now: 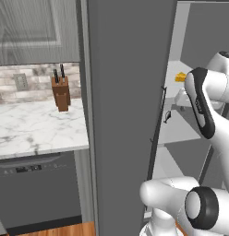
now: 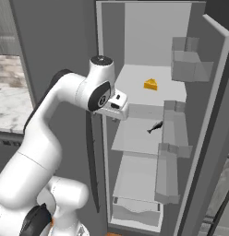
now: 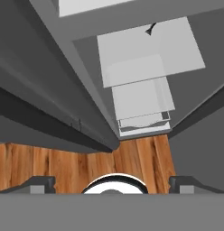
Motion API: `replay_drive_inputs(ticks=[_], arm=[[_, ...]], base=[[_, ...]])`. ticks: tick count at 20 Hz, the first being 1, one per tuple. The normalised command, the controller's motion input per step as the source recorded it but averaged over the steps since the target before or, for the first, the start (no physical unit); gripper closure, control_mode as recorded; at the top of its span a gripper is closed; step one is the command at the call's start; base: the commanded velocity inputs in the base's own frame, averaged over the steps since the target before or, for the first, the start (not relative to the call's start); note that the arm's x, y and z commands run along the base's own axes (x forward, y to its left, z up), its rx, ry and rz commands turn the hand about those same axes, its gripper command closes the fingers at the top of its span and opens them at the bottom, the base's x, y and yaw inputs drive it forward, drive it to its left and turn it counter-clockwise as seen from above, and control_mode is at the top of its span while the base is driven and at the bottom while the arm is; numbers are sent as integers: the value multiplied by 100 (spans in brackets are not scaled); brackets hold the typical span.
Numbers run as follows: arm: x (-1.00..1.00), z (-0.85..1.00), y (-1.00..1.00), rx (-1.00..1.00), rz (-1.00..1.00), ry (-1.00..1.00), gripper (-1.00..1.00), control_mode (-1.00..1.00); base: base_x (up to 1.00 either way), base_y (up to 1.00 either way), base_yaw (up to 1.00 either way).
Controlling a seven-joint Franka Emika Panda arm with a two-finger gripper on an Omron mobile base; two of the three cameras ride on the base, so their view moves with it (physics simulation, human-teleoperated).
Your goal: Pick the cheese from the fridge and the cheese grater from the cabinet and place them next to the salad bowl.
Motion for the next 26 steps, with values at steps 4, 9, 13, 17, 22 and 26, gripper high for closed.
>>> replay_drive_inputs(ticks=[4,9,13,17,22,26], arm=[[0,0,-30,0,0,0,-100,-100],[0,1,-5,0,6,0,-100,-100],[0,4,0,0,14,0,-100,-100],[0,2,-13,0,15,0,-100,-100],[0,0,-24,0,6,0,-100,-100],[8,0,-13,0,1,0,-100,-100]], base=[[0,0,0],[0,0,0],[0,0,0],[0,0,0],[0,0,0],[0,0,0]])
